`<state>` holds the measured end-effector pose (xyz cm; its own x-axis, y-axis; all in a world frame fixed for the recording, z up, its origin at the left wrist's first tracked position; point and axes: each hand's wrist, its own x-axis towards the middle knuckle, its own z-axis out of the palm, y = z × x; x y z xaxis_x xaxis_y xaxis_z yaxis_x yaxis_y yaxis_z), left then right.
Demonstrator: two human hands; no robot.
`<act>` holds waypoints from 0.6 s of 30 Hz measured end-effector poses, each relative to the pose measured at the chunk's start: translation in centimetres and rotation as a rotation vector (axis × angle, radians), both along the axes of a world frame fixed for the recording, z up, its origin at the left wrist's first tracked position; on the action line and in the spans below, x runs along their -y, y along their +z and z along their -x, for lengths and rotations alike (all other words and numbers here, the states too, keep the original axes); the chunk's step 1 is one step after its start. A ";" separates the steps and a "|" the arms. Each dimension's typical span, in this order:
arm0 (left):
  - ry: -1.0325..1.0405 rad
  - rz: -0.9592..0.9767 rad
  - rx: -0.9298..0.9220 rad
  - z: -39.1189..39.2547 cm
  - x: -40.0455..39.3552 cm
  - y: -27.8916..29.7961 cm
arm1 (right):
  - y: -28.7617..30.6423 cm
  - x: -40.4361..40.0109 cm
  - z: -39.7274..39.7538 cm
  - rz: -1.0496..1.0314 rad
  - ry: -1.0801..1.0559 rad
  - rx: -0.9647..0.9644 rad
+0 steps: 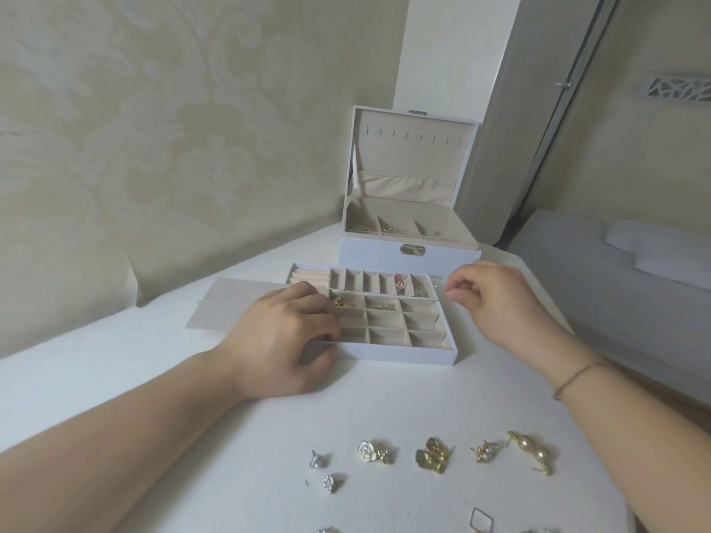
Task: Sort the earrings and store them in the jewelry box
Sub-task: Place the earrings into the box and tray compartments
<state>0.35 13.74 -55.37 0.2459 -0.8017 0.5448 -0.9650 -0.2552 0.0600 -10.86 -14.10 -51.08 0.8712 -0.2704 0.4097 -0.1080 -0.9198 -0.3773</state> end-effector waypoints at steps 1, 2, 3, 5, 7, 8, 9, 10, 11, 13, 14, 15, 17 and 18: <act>-0.003 0.000 0.001 0.0 0.0 0.0 | 0.0 -0.1 -0.7 0.022 0.011 -0.031; -0.004 0.001 0.001 -0.1 0.1 0.0 | -0.1 -0.2 -1.3 0.043 0.021 -0.063; -0.005 0.004 0.001 -0.1 0.1 0.0 | -0.1 -0.3 -1.8 0.061 0.029 -0.091; -0.005 0.007 0.002 -0.1 0.2 0.0 | -0.3 -0.5 -2.5 0.114 0.050 -0.134; -0.004 0.008 0.003 -0.1 0.2 0.0 | -0.4 -0.7 -2.9 0.186 0.069 -0.178; -0.004 0.008 0.001 -0.1 0.3 0.0 | -0.5 -0.7 -2.9 0.216 0.072 -0.201; -0.004 0.007 0.000 -0.1 0.3 0.0 | -0.6 -0.8 -3.0 0.242 0.071 -0.225; -0.004 0.005 -0.002 -0.1 0.3 -0.1 | -0.7 -0.8 -3.0 0.262 0.067 -0.247; -0.002 0.004 -0.003 -0.1 0.2 -0.1 | -0.8 -0.9 -3.0 0.275 0.061 -0.264; 0.001 0.003 -0.005 -0.1 0.3 -0.1 | -0.9 -1.0 -3.1 0.283 0.057 -0.268; 0.001 0.001 -0.008 -0.1 0.3 -0.1 | -1.0 -1.1 -3.2 0.286 0.057 -0.260; 0.001 0.001 -0.011 -0.1 0.3 -0.1 | -0.9 -1.3 -3.2 0.286 0.058 -0.253; 0.003 0.000 -0.016 -0.1 0.3 -0.1 | -0.8 -1.4 -3.2 0.251 0.074 -0.247; 0.004 -0.002 -0.016 0.0 0.2 -0.1 | -0.7 -1.4 -3.1 0.207 0.096 -0.235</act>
<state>0.40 13.49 -55.48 0.2577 -0.8017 0.5393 -0.9629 -0.2591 0.0749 -7.75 -12.69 -51.76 0.9660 -0.1142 0.2321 -0.0789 -0.9846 -0.1559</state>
